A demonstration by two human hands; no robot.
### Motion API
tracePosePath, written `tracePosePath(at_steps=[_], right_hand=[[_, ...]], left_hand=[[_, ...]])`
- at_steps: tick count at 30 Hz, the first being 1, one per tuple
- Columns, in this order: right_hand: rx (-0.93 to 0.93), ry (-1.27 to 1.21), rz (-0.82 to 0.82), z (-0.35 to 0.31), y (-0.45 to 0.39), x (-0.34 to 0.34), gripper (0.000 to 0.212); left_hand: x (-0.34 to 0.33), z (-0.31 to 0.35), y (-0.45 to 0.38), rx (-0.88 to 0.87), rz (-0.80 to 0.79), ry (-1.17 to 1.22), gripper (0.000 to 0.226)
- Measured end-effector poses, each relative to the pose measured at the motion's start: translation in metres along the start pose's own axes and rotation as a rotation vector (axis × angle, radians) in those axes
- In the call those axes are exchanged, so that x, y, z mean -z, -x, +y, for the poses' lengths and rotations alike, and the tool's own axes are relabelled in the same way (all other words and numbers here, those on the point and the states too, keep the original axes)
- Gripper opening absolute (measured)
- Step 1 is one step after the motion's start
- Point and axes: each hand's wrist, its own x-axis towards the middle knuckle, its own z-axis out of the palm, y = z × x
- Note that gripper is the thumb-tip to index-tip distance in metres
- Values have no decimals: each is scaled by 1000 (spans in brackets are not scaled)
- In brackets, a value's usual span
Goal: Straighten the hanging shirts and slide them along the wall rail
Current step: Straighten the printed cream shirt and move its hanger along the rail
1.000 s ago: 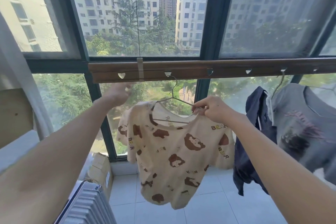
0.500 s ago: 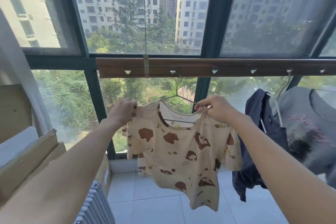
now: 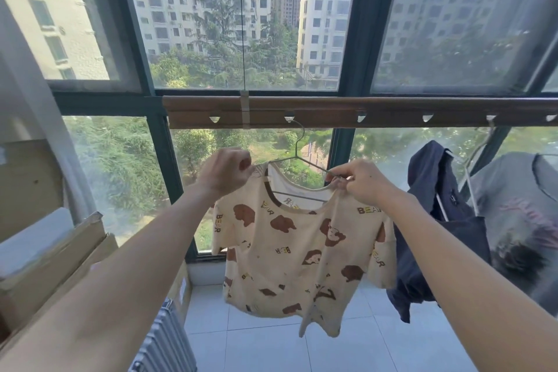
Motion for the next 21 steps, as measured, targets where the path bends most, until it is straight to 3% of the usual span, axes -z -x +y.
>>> tracePosePath(at_steps=[2,5,8,10,13,18,21], right_hand=[[5,5,-1,-1,0,0,34],[9,-11,-2,-2,0,0,33],[9,-18,4,-1,0,2,34],[-1,-21,0,0,-1,2,35],[-10,-34,0,2,-3,-1,36],[-21,-81,-5,7,-8,-7,35],[-24,-102,-23,8,-11,-7,36]], left_hand=[[-4,0,3,149,-53,-49,20],[-12,-9,20,449,-169,-126,6],[-19,-23,37,840,-209,105,29],[-23,-29,46,976,-217,294,40],[-30,-31,51,986,-154,336,55],[-34,-34,41,951,-38,337,46],[-32,-36,38,874,2,269,28]])
